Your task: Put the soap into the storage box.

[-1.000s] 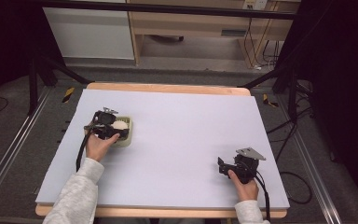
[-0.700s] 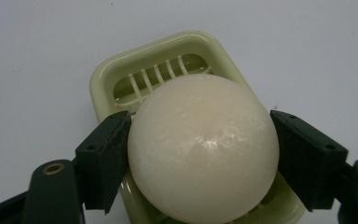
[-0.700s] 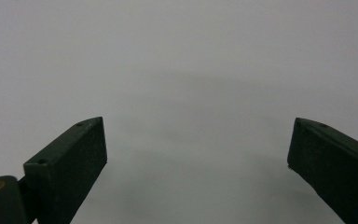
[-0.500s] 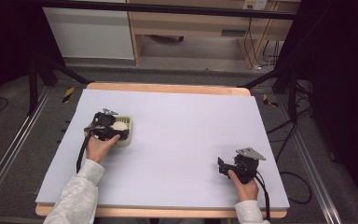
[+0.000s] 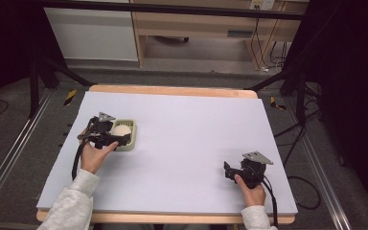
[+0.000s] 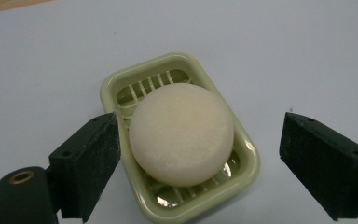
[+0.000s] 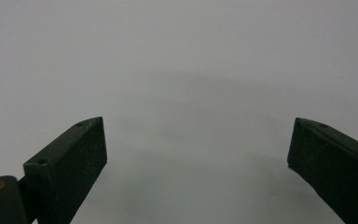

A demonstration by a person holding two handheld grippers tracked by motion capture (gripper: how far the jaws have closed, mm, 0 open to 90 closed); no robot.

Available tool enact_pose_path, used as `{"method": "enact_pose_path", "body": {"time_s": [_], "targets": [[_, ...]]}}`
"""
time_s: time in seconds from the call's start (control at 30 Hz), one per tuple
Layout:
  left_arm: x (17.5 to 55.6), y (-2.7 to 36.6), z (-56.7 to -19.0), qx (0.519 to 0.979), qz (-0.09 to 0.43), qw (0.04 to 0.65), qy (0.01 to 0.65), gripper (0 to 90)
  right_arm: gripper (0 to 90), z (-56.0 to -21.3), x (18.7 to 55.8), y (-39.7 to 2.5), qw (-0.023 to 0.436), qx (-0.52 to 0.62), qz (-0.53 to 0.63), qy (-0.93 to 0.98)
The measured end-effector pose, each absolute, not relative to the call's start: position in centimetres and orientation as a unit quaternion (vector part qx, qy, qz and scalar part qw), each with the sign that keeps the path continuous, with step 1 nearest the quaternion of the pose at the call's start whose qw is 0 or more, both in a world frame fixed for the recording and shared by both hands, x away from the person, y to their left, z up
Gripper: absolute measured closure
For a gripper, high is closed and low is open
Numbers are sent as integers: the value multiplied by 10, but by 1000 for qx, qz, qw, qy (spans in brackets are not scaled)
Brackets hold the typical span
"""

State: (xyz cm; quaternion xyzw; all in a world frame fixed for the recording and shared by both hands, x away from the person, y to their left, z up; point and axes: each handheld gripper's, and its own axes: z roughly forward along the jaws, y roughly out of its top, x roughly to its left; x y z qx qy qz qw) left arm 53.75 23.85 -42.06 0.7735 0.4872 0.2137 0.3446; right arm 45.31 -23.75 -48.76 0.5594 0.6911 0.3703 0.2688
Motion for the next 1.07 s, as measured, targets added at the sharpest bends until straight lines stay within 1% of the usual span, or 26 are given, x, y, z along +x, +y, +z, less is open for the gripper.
{"method": "enact_pose_path", "body": {"time_s": [0.33, 0.7, 1.07], "targets": [[505, 248, -427, 769, 220, 365, 476, 152, 49, -488, 453, -237, 269, 559, 371, 691], [475, 264, -439, 757, 231, 372, 485, 195, 49, -488, 453, -238, 269, 559, 371, 691], [457, 285, -459, 752, 228, 355, 506, 191, 48, -487, 453, -238, 266, 560, 377, 689]]}}
